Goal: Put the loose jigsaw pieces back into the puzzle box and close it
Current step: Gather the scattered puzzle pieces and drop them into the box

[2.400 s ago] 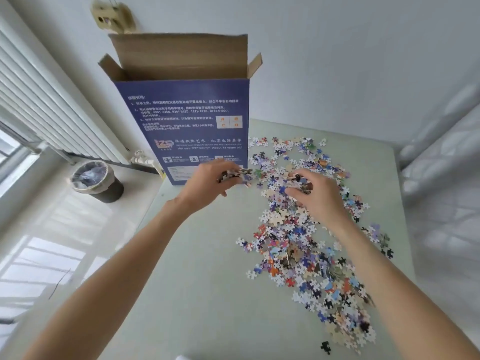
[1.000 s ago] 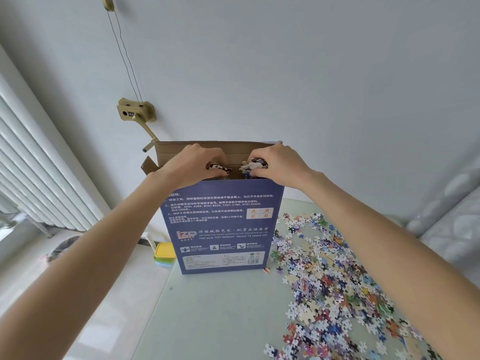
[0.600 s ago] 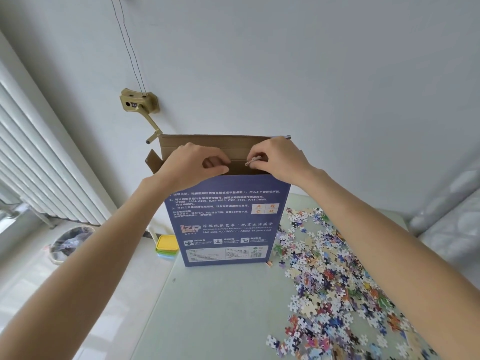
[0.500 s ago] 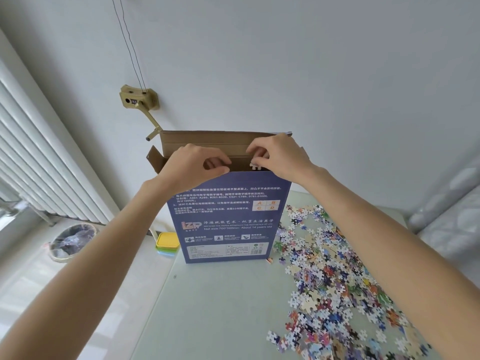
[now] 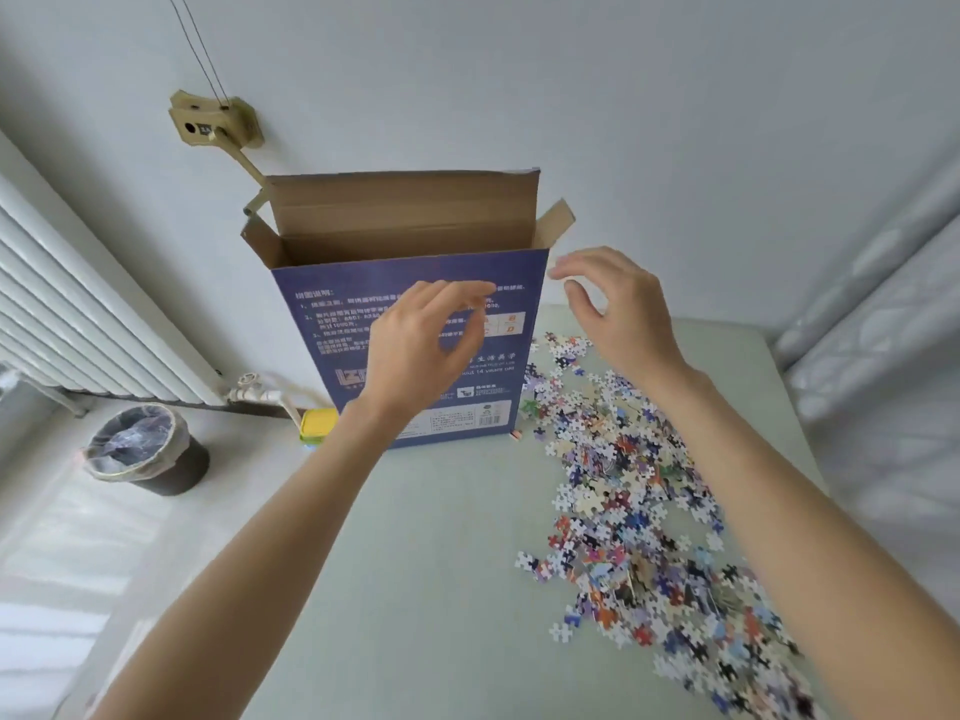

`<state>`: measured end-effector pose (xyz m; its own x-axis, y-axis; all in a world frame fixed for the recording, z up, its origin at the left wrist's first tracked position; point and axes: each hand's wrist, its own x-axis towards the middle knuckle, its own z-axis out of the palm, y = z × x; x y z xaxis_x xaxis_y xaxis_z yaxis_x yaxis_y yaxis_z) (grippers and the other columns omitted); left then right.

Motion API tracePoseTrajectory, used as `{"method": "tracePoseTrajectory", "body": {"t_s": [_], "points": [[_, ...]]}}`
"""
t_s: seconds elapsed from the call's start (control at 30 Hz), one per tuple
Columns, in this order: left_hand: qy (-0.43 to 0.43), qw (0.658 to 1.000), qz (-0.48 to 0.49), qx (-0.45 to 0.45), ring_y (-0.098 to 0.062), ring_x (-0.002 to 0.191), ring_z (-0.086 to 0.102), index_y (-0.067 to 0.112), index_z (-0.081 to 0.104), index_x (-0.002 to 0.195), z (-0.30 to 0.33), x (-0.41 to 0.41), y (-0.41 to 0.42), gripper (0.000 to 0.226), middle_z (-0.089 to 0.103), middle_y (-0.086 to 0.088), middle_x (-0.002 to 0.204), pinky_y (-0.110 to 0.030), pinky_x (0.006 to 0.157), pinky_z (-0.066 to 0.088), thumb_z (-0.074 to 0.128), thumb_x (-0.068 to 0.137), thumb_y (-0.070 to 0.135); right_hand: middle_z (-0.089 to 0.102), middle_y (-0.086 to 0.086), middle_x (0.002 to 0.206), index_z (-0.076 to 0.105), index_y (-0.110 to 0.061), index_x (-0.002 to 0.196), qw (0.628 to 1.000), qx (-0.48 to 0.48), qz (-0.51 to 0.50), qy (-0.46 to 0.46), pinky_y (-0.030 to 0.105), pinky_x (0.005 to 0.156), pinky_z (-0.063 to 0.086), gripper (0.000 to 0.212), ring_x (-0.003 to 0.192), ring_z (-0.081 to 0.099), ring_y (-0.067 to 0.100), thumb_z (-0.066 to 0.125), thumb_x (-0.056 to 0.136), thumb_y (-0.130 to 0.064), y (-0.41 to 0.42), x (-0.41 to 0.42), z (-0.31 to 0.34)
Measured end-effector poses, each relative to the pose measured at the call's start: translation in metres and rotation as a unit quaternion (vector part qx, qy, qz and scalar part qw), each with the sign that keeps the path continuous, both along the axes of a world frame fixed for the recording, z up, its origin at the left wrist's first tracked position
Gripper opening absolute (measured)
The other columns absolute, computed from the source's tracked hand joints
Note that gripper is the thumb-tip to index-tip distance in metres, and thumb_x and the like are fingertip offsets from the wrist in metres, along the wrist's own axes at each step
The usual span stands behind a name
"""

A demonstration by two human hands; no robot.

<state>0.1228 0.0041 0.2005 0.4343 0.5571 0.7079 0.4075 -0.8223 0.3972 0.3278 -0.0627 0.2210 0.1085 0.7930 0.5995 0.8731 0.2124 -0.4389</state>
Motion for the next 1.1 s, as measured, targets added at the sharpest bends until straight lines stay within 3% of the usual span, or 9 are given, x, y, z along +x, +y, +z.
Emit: {"method": "tracePoseTrajectory", "body": {"t_s": [0.17,0.23,0.3,0.37,0.43,0.57,0.73,0.87,1.1], "points": [[0.065,0.985,-0.037,-0.154,-0.008,0.084,0.062,0.023,0.064,0.11,-0.069,0.036,-0.051,0.023,0.068,0.011,0.094,-0.032,0.069,0.056,0.057,0.087,0.023,0.067,0.002,0.108,0.067,-0.011,0.105,0.986,-0.14,-0.055,0.075,0.021,0.096,0.04,0.02,0.101,0.06,0.014,0.056,0.089,-0.006,-0.083,0.028,-0.077],[0.149,0.956,-0.046,-0.246,-0.011,0.093,0.061,0.026,0.057,0.12,-0.104,0.052,-0.067,0.033,0.065,0.008,0.105,-0.036,0.077,0.055,0.06,0.087,0.028,0.064,0.0,0.115,0.064,-0.015,0.11,0.962,-0.244,-0.086,0.085,0.024,0.097,0.04,0.023,0.105,0.058,0.015,0.057,0.089,-0.01,-0.115,0.041,-0.118],[0.288,0.9,-0.032,-0.325,-0.02,0.115,0.051,0.029,0.037,0.138,-0.141,0.066,-0.079,0.062,0.051,-0.001,0.131,-0.041,0.092,0.049,0.064,0.084,0.039,0.059,-0.001,0.123,0.059,-0.019,0.118,0.927,-0.349,-0.1,0.096,0.034,0.101,0.04,0.029,0.114,0.053,0.017,0.058,0.089,-0.015,-0.143,0.052,-0.155],[0.419,0.822,-0.027,-0.384,-0.031,0.134,0.029,0.028,0.008,0.148,-0.176,0.081,-0.093,0.099,0.021,-0.009,0.151,-0.048,0.101,0.041,0.069,0.074,0.052,0.047,0.003,0.136,0.048,-0.021,0.131,0.878,-0.454,-0.114,0.096,0.039,0.108,0.031,0.047,0.128,0.041,0.021,0.063,0.086,-0.024,-0.169,0.064,-0.187],[0.478,0.772,-0.033,-0.418,-0.037,0.138,0.015,0.027,-0.008,0.148,-0.202,0.09,-0.106,0.122,0.002,-0.011,0.154,-0.053,0.104,0.035,0.074,0.064,0.058,0.029,0.008,0.147,0.029,-0.025,0.143,0.829,-0.537,-0.124,0.095,0.044,0.109,0.028,0.078,0.135,0.028,0.027,0.07,0.078,-0.041,-0.187,0.07,-0.212],[0.504,0.747,-0.051,-0.43,-0.037,0.139,0.009,0.025,-0.011,0.148,-0.229,0.11,-0.124,0.131,-0.002,-0.013,0.154,-0.053,0.106,0.031,0.081,0.058,0.053,-0.001,0.014,0.155,-0.006,-0.034,0.147,0.765,-0.625,-0.138,0.068,0.058,0.111,0.018,0.119,0.141,0.005,0.04,0.069,0.062,-0.068,-0.203,0.065,-0.248],[0.52,0.755,-0.079,-0.393,-0.034,0.138,0.009,0.024,-0.011,0.148,-0.24,0.134,-0.121,0.137,0.0,-0.011,0.153,-0.05,0.105,0.035,0.085,0.053,0.049,-0.006,0.019,0.155,-0.016,-0.03,0.146,0.769,-0.621,-0.152,-0.004,0.066,0.106,0.011,0.125,0.138,0.0,0.051,0.063,0.06,-0.076,-0.187,0.042,-0.266],[0.523,0.77,-0.099,-0.352,-0.03,0.134,0.014,0.027,-0.004,0.148,-0.246,0.142,-0.114,0.132,0.007,-0.009,0.151,-0.044,0.101,0.04,0.085,0.053,0.049,0.008,0.016,0.154,-0.002,-0.027,0.148,0.813,-0.56,-0.157,-0.029,0.054,0.106,0.028,0.116,0.135,0.02,0.042,0.067,0.064,-0.069,-0.175,0.04,-0.272],[0.539,0.777,-0.115,-0.304,-0.026,0.122,0.025,0.037,0.009,0.144,-0.25,0.148,-0.126,0.119,0.02,-0.006,0.141,-0.037,0.091,0.046,0.084,0.052,0.052,0.042,0.005,0.136,0.031,-0.019,0.141,0.857,-0.482,-0.154,0.095,0.035,0.094,0.045,0.077,0.125,0.038,0.024,0.068,0.078,-0.043,-0.166,0.062,-0.275]]}}
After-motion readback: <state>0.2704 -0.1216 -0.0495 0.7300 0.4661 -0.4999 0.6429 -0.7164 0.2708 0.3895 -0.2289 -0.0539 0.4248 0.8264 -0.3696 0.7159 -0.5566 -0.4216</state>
